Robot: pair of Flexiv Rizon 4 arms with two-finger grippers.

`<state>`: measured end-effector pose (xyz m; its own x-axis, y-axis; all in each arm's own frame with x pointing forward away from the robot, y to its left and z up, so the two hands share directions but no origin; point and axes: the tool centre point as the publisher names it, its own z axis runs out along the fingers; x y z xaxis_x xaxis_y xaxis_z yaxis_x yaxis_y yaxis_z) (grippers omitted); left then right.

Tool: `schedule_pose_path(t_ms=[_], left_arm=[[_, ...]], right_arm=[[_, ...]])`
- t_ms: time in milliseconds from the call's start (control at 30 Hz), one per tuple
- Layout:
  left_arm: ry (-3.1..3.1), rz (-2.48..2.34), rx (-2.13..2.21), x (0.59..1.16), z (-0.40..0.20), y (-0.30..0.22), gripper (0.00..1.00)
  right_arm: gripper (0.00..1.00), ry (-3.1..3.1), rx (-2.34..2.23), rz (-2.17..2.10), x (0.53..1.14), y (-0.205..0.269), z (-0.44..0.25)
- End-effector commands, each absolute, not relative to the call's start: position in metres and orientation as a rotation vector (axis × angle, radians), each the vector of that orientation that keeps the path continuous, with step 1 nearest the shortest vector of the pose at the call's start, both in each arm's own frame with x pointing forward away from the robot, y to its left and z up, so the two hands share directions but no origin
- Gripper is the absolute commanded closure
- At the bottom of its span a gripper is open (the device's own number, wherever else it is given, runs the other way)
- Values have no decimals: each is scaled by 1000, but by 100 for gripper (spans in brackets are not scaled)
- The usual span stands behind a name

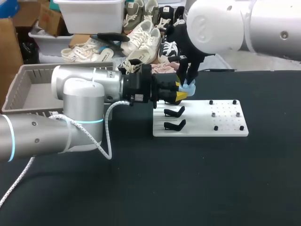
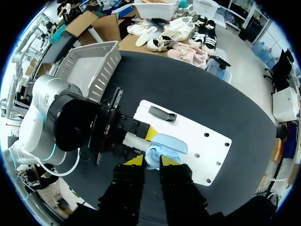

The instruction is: Pick up each earbud case from the left stands, insert the matching earbuds, close the lid, and place the case in the box.

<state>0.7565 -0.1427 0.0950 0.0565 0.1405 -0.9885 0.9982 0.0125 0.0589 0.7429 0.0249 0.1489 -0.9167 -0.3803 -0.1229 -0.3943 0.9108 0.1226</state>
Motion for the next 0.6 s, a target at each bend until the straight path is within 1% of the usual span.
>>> schedule_pose_path(t_ms=[33,600], left_arm=[[1275,-1082,1323,756,95,-143,100],[1275,-1082,1323,756,95,-143,100]], right_arm=[[100,2966,-617,212,740,22,149],[100,2962,-642,199,742,21,145]])
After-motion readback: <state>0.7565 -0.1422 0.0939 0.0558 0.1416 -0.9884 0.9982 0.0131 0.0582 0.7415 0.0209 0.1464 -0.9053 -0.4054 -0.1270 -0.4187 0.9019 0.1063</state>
